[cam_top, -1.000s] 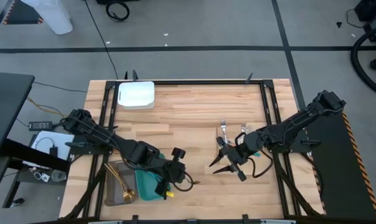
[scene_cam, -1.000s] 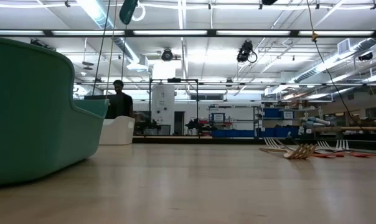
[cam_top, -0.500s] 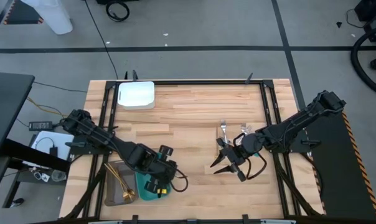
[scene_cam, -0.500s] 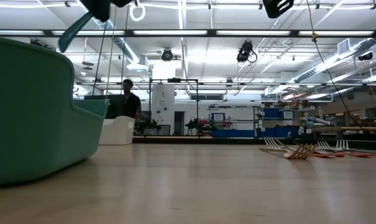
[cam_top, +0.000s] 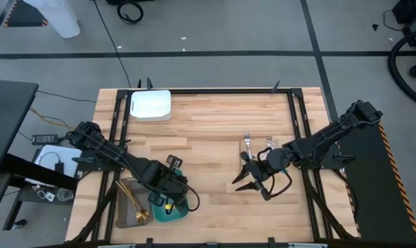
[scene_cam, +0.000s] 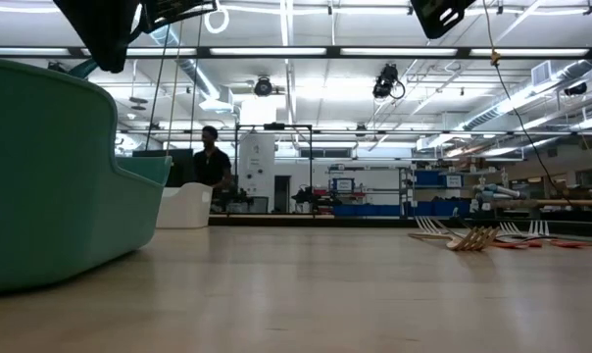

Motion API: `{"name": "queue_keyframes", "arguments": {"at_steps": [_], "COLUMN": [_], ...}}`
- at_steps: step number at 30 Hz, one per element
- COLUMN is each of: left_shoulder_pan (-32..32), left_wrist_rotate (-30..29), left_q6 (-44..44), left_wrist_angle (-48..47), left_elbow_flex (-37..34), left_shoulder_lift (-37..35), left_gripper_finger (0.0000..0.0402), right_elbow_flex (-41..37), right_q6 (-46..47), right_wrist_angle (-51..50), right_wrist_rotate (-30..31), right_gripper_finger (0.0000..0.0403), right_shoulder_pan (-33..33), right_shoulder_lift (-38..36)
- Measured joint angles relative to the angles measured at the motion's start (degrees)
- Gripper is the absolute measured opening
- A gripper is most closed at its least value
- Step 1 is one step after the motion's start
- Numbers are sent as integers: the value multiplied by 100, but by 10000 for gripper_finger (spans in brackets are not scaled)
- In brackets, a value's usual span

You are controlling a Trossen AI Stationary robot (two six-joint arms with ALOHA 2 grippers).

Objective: Sort silverware by color (type)
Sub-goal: Put the blue fork into the green bin

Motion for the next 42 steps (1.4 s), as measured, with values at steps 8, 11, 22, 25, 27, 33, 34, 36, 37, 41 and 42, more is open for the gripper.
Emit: {"name": "queue_keyframes", "arguments": {"at_steps": [8, 11, 22, 25, 27, 33, 34, 36, 37, 41, 42], "left_shoulder_pan": [-38, -38, -97, -137, -153, -314, -340, -390, -408, -425, -425], "left_wrist_rotate": [-311, -399, -377, -323, -302, -292, -288, -193, -71, 315, 402], "left_q6": [858, 1043, 1167, 1169, 1171, 1366, 1371, 1359, 1325, 1139, 1115], "left_wrist_angle": [-78, -83, -473, -501, -534, -593, -598, -625, -655, -699, -734], "left_elbow_flex": [0, 0, 0, 0, 2, 2, 2, 2, 2, 5, 24], "left_shoulder_lift": [15, 15, 337, 368, 398, 574, 633, 783, 855, 1118, 1167], "left_gripper_finger": [14, 14, 15, 15, 15, 15, 15, 15, 15, 15, 15], "right_elbow_flex": [0, 0, 0, 0, 0, 0, 0, 0, 0, 0, 0], "right_q6": [0, 0, -31, -33, -35, -44, -44, -44, -44, -44, -44], "right_wrist_angle": [-51, -116, -219, -220, -220, -243, -249, -264, -260, -260, -260], "right_wrist_rotate": [168, 168, 212, 212, 212, 342, 358, 363, 362, 363, 361], "right_gripper_finger": [135, 135, 135, 135, 135, 135, 135, 135, 135, 135, 135], "right_shoulder_pan": [0, 0, 0, 0, 0, 0, 0, 0, 0, 0, 0], "right_shoulder_lift": [0, 0, 0, 0, 0, 0, 0, 0, 0, 0, 0]}}
